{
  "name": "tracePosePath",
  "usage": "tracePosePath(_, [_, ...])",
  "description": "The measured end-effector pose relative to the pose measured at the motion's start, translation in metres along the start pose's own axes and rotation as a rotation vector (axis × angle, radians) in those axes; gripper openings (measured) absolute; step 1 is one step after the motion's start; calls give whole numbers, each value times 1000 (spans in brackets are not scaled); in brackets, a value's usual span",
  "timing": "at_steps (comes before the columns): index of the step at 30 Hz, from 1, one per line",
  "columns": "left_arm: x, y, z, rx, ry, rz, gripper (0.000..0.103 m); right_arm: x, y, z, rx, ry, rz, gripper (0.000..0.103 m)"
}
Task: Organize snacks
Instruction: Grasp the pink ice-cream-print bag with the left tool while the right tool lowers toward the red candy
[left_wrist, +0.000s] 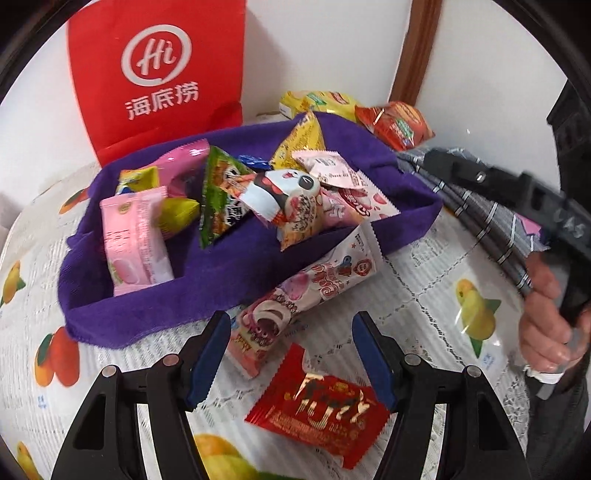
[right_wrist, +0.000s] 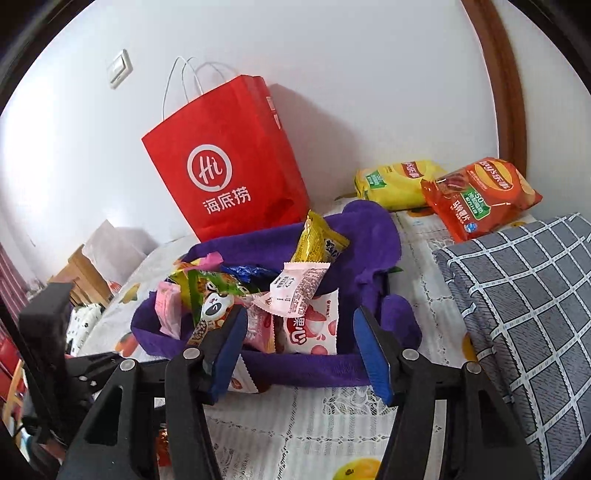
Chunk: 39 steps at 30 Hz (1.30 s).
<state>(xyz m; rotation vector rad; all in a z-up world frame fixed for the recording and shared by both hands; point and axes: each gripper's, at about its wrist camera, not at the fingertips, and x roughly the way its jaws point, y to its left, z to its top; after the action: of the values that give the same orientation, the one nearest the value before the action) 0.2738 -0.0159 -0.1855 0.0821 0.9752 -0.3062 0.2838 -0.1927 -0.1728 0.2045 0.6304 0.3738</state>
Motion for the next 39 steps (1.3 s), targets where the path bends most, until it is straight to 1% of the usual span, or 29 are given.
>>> tracePosePath(2, [5,-4,1,11,20,-2,55,2,-2,1,7,14,-9,60])
tracePosePath(3, [6,-5,1,16,23,-2,52,2,-3,1,9,16,-17,60])
tracePosePath(4, [6,-7,0,26,24,-7,46,2,-4,1,11,12,-23,60])
tracePosePath(5, [4,-10,-1,42,30,-20,44,1,-4,1,14,8,-23,60])
tracePosePath(8, [2,-16,-2,67,39,-32,44,-4,-8,3,39,-6,-5,60])
tracePosePath(12, [2,-22,5,93,17,20,44,-7,-18,6,92,-11,32,60])
tracePosePath(14, [5,-27,12,103,10,21,44,-7,-23,7,116,-10,43,60])
tracePosePath(16, [10,-31,18,121,21,1,45,-8,-25,7,131,-11,50,60])
tracePosePath(17, [15,-34,20,132,39,-2,45,-8,-26,8,135,-13,52,60])
tracePosePath(19, [22,-39,20,153,54,18,45,-10,-27,8,139,-17,55,60])
tracePosePath(21, [24,-44,16,168,52,33,42,-11,-29,8,145,-21,61,60])
tracePosePath(22, [23,-45,14,174,54,32,35,-12,-30,8,149,-23,65,60])
tracePosePath(23, [21,-47,11,181,60,27,32,-13,-31,9,152,-25,68,60])
tracePosePath(25, [17,-49,6,188,72,12,32,-14,-32,9,161,-27,78,60])
tracePosePath(27, [15,-52,5,193,72,22,32,-15,-32,9,167,-29,90,60])
tracePosePath(29, [19,-56,8,208,74,46,36,-16,-32,9,164,-32,92,60])
tracePosePath(30, [22,-57,9,211,79,45,38,-16,-31,9,162,-32,89,60])
tracePosePath(32, [29,-61,13,216,91,26,45,-15,-31,9,158,-30,82,60])
tracePosePath(34, [32,-63,15,221,75,18,45,-14,-32,8,160,-26,79,60])
tracePosePath(35, [32,-63,15,219,71,16,43,-13,-32,8,162,-24,78,60])
tracePosePath(36, [32,-63,14,216,68,2,37,-13,-33,8,164,-24,76,60])
tracePosePath(37, [30,-62,13,215,67,-13,29,-12,-33,8,165,-25,74,60])
tracePosePath(39, [23,-61,8,215,49,-14,26,-12,-33,8,161,-29,71,60])
